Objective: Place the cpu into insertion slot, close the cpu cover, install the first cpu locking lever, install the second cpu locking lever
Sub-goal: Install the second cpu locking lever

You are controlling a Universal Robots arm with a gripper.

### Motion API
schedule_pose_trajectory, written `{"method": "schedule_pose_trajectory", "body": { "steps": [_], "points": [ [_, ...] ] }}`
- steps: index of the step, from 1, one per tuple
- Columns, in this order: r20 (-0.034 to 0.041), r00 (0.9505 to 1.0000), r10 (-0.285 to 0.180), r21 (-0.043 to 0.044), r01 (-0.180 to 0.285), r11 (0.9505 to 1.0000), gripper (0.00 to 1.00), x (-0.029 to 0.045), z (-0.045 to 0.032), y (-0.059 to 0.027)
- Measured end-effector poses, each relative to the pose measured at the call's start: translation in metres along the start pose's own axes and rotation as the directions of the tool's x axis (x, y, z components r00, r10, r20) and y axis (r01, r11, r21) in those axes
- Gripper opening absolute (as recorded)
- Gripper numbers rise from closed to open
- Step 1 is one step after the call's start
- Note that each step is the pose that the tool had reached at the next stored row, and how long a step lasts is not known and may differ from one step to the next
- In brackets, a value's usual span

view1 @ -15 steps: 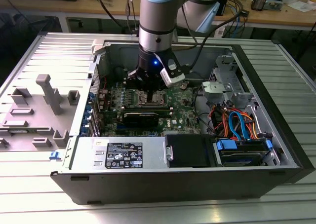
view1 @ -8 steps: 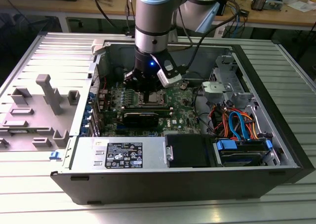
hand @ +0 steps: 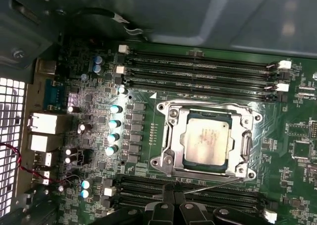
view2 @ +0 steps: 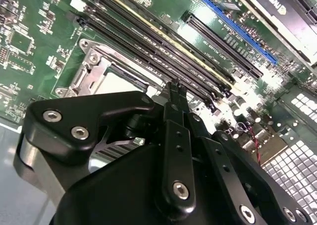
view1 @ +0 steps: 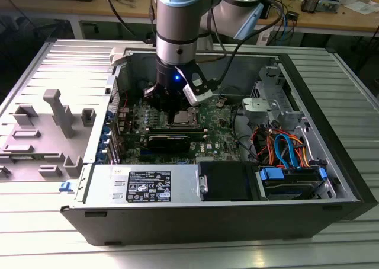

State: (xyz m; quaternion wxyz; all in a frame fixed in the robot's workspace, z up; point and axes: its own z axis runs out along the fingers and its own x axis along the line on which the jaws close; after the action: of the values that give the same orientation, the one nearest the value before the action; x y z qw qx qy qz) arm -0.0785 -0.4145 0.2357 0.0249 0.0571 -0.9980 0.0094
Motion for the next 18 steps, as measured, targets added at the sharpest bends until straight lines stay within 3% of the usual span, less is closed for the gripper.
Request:
{"method": "schedule_pose_trajectory", "body": {
  "steps": [3, 18],
  "points": [
    [0.0013, 0.9999, -0.010, -0.0086, 0.010, 0.9999, 0.11, 0.0031, 0.0017, 0.0004],
    [0.0017, 0.9990, -0.045, -0.0067, 0.045, 0.9990, 0.11, 0.0096, 0.0132, 0.0013]
  ]
}}
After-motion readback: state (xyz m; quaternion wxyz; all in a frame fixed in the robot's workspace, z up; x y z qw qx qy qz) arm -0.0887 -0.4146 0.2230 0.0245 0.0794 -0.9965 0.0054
